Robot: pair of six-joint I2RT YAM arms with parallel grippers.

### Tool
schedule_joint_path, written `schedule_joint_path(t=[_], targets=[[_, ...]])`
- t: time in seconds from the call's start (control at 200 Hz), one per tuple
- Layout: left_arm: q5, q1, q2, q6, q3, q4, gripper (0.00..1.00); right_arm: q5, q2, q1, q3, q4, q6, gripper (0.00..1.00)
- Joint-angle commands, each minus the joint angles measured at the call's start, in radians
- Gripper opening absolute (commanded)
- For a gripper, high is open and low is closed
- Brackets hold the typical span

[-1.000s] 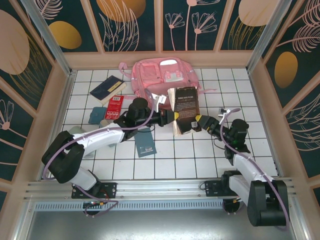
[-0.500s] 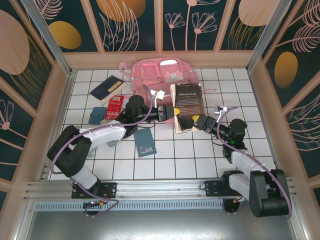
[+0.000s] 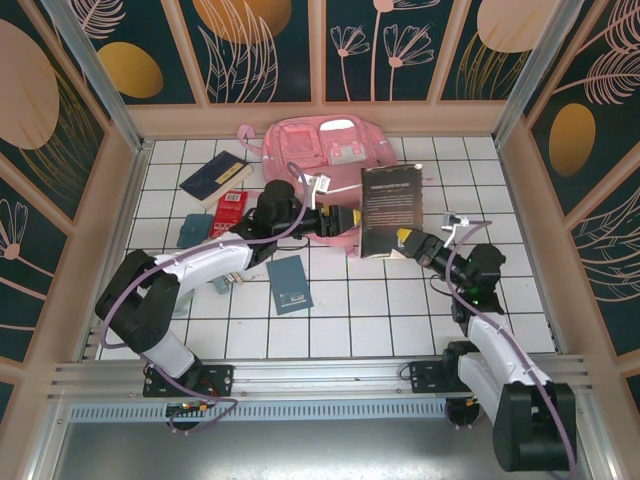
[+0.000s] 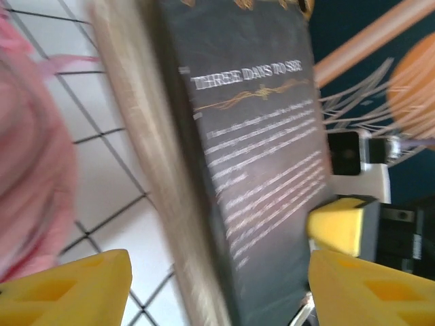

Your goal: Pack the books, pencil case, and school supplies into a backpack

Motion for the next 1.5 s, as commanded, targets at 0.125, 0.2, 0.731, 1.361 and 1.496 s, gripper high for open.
schedule_joint_path(t=[0.125, 0.2, 0.731, 1.361, 1.496], targets=[[-0.313, 0.003, 0.003, 0.271, 0.097, -0.311, 0.67, 0.033, -0.139, -0.145, -0.052, -0.090, 0.009, 0.00], [-0.375, 0.003, 0.041, 0.313, 0.128, -0.349, 0.66, 0.058, -0.183, -0.167, -0.061, -0.133, 0.008, 0.00], [-0.760, -0.142, 0.411, 0.635, 0.424, -0.551, 0.60, 0.044, -0.256, -0.246, -0.109, -0.143, 0.057, 0.00], [-0.969, -0.170, 0.370, 0.652, 0.466, -0.532, 0.00, 0.017, -0.248, -0.248, -0.140, -0.104, 0.095, 0.00], [-0.982, -0.170, 0.301, 0.615, 0.495, -0.522, 0.00, -0.006, -0.241, -0.244, -0.146, -0.073, 0.118, 0.00]])
